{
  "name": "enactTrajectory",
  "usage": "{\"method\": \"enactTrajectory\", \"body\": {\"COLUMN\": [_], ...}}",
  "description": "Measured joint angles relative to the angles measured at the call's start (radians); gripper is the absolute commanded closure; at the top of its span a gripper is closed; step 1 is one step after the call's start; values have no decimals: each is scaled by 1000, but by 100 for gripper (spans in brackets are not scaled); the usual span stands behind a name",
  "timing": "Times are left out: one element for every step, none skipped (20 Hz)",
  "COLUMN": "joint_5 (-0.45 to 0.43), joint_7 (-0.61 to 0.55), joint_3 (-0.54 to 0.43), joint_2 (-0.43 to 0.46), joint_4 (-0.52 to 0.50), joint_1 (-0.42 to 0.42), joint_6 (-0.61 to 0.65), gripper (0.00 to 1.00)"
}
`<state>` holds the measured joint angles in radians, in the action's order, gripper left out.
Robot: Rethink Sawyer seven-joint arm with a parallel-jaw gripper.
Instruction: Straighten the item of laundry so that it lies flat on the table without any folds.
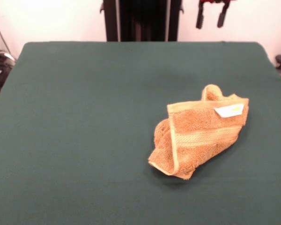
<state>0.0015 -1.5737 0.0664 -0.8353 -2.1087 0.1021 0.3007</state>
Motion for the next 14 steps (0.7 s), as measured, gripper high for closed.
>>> {"method": "enactTrajectory", "body": {"joint_5": [2,4,7,9,11,13,16,18,19,21,23,24,24,24], "joint_7": [0,0,0,0,0,0,0,0,0,0,0,0,0,0], "joint_3": [0,0,0,0,0,0,0,0,0,0,0,0,0,0], "joint_2": [7,14,20,27,30,31,33,35,37,39,43,49,57,64], "joint_4": [0,0,0,1,1,2,4,11,14,21,30,41,54,69], "joint_1": [2,3,5,7,7,7,8,9,10,11,12,13,14,15], "joint_6": [-1,-2,-2,-3,-3,-3,-3,-3,-3,-3,-3,-3,-3,-3], "gripper": [0,0,0,0,0,0,0,0,0,0,0,0,0,0]}}
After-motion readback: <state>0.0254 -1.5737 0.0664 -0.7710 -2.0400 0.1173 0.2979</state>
